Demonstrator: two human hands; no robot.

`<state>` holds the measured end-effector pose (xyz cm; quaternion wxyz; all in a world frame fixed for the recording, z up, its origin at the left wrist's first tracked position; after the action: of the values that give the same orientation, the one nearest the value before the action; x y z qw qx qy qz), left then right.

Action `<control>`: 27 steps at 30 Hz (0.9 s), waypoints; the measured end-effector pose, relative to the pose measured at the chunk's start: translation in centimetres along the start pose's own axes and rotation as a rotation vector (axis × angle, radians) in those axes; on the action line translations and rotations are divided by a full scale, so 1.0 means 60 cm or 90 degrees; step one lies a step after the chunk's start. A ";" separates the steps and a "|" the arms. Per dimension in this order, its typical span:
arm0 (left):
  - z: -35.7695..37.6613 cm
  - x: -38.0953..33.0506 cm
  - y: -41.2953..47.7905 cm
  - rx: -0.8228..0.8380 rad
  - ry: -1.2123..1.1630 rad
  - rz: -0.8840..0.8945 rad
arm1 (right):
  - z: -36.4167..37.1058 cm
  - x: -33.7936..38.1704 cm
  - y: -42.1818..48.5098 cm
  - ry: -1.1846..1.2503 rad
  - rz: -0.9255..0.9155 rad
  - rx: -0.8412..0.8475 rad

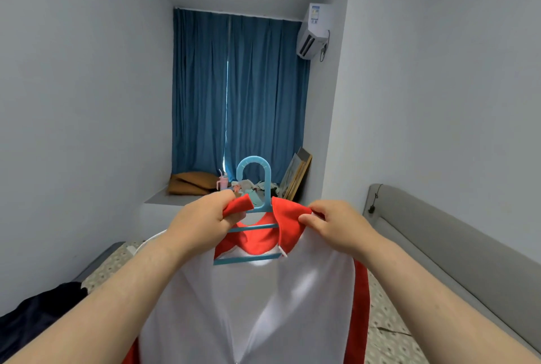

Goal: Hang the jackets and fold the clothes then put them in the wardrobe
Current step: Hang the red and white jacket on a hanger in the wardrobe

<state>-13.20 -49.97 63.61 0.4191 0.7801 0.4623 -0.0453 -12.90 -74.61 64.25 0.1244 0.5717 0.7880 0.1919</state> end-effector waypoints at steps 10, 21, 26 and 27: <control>-0.066 -0.001 -0.001 -0.222 -0.414 -0.016 | 0.035 -0.063 -0.004 0.094 0.205 -0.040; -0.090 0.002 0.006 -0.128 0.086 0.090 | 0.014 -0.066 -0.007 0.407 0.161 -0.123; -0.074 0.073 0.008 0.133 -0.070 -0.139 | 0.001 -0.071 -0.012 0.415 0.164 -0.155; -0.079 0.078 0.004 0.127 -0.174 -0.163 | 0.000 -0.075 -0.014 0.423 0.170 -0.161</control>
<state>-11.82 -43.53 64.67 0.3895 0.7392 0.4896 -0.2492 -12.18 -79.11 63.75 -0.0942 0.5557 0.6741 0.4773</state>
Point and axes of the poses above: each hand's wrist, its own y-axis towards the middle knuckle, its own z-axis out of the palm, x = y × z, the point moved 6 cm from there along y, towards the middle knuckle, and after that the axes turned 12 degrees about -y, right-handed, at the moved point
